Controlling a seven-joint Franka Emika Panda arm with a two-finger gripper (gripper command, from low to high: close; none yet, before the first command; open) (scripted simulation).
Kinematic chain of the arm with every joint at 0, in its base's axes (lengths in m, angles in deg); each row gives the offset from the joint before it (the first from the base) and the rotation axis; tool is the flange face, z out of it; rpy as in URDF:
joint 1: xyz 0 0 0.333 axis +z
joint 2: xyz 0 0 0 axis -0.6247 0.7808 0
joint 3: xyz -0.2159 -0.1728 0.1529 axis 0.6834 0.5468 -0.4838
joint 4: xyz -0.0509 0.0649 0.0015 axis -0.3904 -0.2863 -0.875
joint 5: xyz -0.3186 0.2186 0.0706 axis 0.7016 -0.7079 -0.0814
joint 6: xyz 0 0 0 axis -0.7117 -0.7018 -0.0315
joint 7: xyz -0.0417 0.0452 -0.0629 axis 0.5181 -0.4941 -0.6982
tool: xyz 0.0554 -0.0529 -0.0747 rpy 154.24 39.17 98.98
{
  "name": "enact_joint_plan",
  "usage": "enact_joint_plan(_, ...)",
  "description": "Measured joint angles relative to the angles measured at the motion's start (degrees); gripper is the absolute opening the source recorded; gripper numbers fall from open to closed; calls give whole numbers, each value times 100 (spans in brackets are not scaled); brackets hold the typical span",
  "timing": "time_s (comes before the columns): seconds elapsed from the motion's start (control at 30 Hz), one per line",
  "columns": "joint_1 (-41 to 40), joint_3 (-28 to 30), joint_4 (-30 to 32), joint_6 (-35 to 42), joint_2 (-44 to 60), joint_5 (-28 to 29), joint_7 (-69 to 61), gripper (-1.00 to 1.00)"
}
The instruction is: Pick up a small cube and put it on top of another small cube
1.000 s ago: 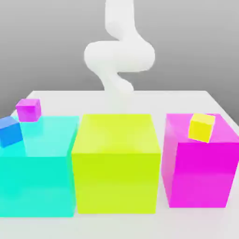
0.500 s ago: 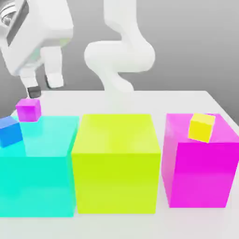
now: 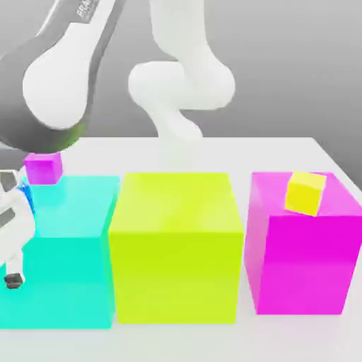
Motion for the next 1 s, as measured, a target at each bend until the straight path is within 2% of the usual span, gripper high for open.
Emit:
enact_joint_plan(0.33,191,810,-453,-480,1336,123,2095,0)
enact_joint_plan(0.43,3,598,-653,-912,1980,-120,2109,0)
enact_joint_plan(0.47,-44,539,-693,-1001,2108,-178,2085,-100)
enact_joint_plan(0.7,-30,559,-684,-994,2080,-162,2102,-100)
enact_joint_plan(0.83,305,864,-481,-657,1442,360,2122,-100)
enact_joint_plan(1.0,562,817,-140,-716,976,1097,1016,-100)
